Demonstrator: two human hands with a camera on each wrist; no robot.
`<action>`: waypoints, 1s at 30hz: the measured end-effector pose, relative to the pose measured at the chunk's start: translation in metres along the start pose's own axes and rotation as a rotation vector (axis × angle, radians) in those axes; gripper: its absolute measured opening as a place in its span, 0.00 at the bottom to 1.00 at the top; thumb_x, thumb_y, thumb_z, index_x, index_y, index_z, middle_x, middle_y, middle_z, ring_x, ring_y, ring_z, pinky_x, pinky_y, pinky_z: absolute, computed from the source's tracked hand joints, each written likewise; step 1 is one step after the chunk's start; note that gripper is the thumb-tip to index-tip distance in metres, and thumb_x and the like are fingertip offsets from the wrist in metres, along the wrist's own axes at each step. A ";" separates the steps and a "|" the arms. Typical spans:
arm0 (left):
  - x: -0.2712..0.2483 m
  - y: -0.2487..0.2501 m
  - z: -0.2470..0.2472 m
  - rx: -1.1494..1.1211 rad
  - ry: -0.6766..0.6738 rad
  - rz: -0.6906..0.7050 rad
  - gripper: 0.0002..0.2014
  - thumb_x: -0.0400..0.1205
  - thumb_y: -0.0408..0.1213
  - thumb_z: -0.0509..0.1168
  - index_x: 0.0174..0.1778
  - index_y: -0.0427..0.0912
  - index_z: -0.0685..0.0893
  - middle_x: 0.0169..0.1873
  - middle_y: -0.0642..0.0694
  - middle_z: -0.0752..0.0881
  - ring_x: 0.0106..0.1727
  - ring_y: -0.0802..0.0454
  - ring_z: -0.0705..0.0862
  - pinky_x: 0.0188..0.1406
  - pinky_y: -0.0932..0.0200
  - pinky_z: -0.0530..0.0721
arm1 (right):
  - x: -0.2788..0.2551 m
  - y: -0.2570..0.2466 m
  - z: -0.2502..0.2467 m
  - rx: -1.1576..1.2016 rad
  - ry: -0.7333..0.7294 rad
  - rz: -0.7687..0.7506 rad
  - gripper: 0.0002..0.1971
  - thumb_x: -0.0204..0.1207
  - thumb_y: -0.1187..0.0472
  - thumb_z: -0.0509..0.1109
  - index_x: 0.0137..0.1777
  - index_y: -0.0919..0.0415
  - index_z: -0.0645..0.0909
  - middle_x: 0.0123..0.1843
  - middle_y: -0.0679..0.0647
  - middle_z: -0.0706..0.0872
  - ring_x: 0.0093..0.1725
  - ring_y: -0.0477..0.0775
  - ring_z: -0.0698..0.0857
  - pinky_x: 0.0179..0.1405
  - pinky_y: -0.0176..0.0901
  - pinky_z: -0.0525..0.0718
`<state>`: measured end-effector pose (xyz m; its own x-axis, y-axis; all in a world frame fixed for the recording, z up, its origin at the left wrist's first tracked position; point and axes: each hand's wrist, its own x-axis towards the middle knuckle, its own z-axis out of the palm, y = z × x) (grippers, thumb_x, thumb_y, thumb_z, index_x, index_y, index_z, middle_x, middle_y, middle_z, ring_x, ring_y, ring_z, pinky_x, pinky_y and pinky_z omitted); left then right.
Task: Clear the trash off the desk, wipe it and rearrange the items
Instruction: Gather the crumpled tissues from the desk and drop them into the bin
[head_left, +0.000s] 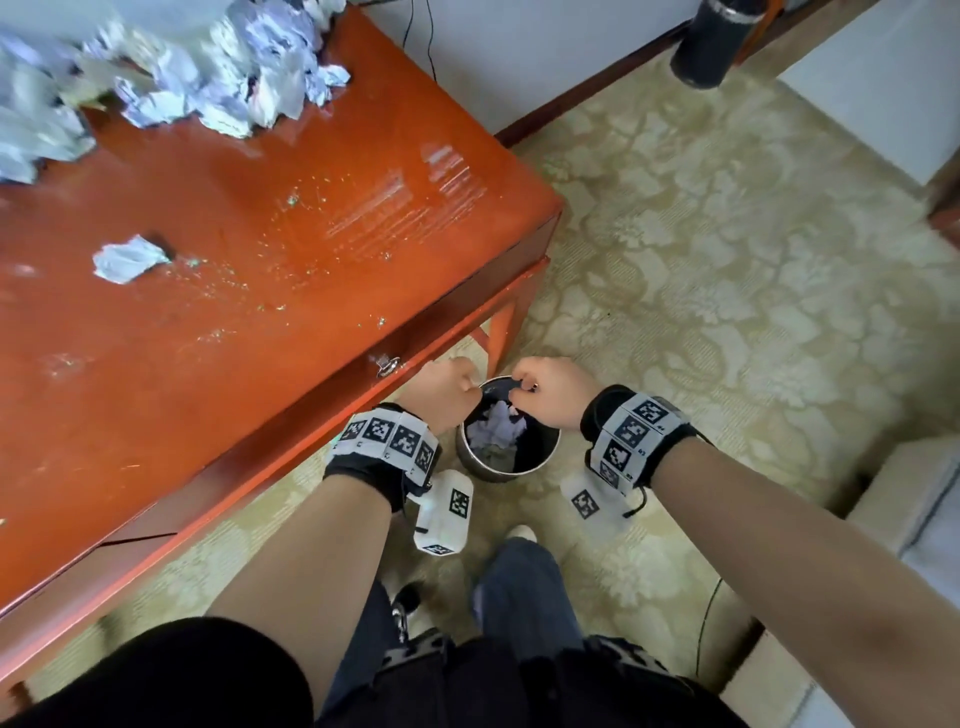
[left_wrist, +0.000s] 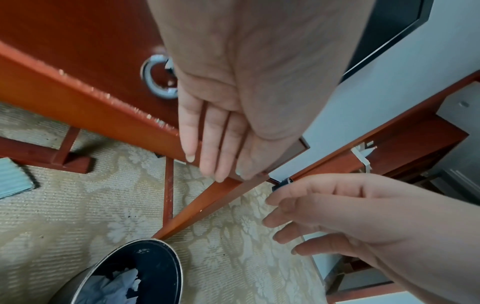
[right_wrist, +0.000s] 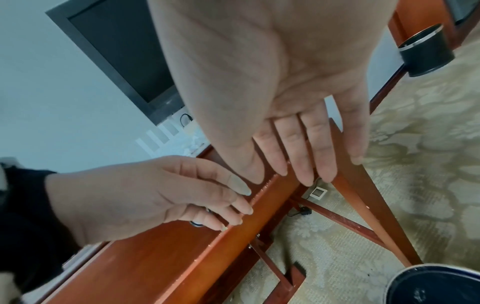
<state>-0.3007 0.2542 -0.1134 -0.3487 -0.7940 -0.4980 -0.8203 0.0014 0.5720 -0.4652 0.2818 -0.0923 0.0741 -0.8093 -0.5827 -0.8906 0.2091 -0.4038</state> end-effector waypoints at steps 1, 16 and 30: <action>-0.007 0.007 -0.010 -0.022 0.004 -0.007 0.13 0.80 0.33 0.58 0.58 0.42 0.82 0.57 0.41 0.85 0.57 0.42 0.83 0.56 0.51 0.83 | -0.007 -0.007 -0.010 -0.012 -0.013 -0.010 0.20 0.81 0.53 0.63 0.70 0.60 0.76 0.64 0.56 0.84 0.59 0.57 0.83 0.55 0.42 0.78; -0.063 0.031 -0.146 -0.019 0.177 -0.008 0.15 0.82 0.33 0.58 0.63 0.40 0.81 0.61 0.42 0.84 0.61 0.44 0.82 0.60 0.54 0.82 | -0.025 -0.129 -0.106 -0.173 0.031 -0.184 0.17 0.81 0.52 0.63 0.67 0.55 0.77 0.61 0.53 0.85 0.57 0.56 0.84 0.59 0.51 0.83; -0.109 -0.096 -0.262 0.002 0.348 -0.175 0.10 0.82 0.33 0.61 0.54 0.41 0.85 0.52 0.40 0.86 0.55 0.42 0.81 0.62 0.52 0.78 | 0.031 -0.284 -0.084 -0.374 -0.054 -0.360 0.18 0.81 0.51 0.62 0.69 0.54 0.75 0.66 0.54 0.83 0.61 0.57 0.82 0.62 0.51 0.81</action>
<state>-0.0653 0.1812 0.0572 -0.0286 -0.9410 -0.3371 -0.8547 -0.1518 0.4964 -0.2479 0.1511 0.0639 0.4195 -0.7624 -0.4927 -0.9031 -0.2954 -0.3117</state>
